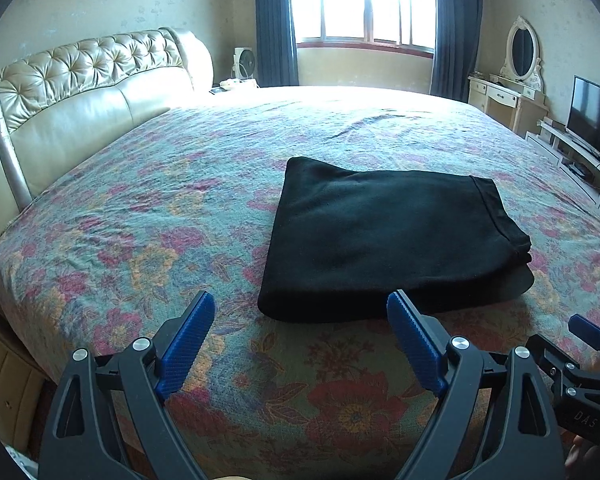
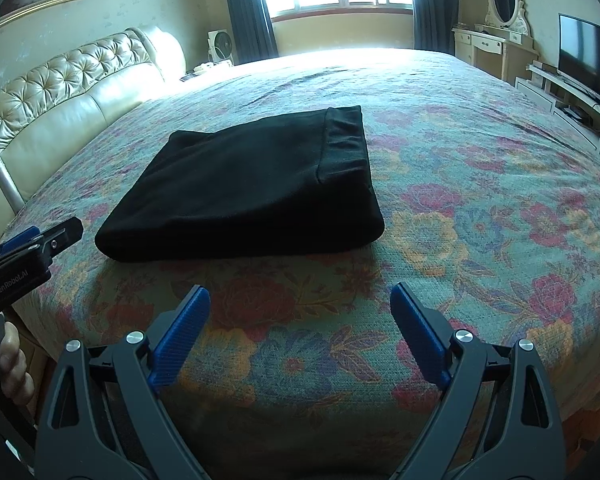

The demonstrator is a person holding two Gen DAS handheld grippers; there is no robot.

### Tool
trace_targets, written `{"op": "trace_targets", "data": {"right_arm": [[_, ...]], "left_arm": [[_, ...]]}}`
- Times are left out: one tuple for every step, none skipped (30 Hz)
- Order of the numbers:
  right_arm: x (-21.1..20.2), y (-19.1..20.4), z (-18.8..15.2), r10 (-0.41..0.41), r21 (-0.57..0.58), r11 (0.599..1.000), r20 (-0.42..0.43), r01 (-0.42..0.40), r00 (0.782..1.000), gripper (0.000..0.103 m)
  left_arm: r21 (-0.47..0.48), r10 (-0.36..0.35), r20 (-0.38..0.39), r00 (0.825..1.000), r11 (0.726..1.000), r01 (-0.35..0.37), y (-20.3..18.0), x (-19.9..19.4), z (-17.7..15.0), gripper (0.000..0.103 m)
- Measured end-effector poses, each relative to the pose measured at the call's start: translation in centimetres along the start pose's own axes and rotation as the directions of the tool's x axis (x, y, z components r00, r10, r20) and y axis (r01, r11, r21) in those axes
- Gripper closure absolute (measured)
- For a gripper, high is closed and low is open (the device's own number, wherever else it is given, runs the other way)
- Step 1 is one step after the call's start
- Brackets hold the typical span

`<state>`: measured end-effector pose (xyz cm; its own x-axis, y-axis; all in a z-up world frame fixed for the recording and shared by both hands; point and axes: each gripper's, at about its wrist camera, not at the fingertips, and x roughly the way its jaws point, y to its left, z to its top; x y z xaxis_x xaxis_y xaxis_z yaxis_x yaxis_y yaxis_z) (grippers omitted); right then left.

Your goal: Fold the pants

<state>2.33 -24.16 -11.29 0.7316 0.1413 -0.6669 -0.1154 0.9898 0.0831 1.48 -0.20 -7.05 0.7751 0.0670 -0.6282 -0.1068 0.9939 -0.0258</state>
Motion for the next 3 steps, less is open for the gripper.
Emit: {"op": "trace_targets", "data": {"right_arm": [[-0.02,-0.03,0.01,0.000,0.001,1.000,0.000,0.000,1.000,0.011],[-0.03,-0.04,-0.01,0.001,0.003,1.000,0.001,-0.001,1.000,0.011],[-0.04,-0.04,-0.01,0.001,0.004,1.000,0.000,-0.001,1.000,0.011]], "left_arm": [[0.000,-0.001,-0.003,1.000,1.000,0.001,-0.02,0.06,-0.04,0.016],[-0.002,-0.005,-0.007,1.000,1.000,0.005,-0.06,0.13,-0.11,0.016],[-0.003,-0.010,-0.013,1.000,1.000,0.010,-0.07,0.20,-0.16,0.016]]}}
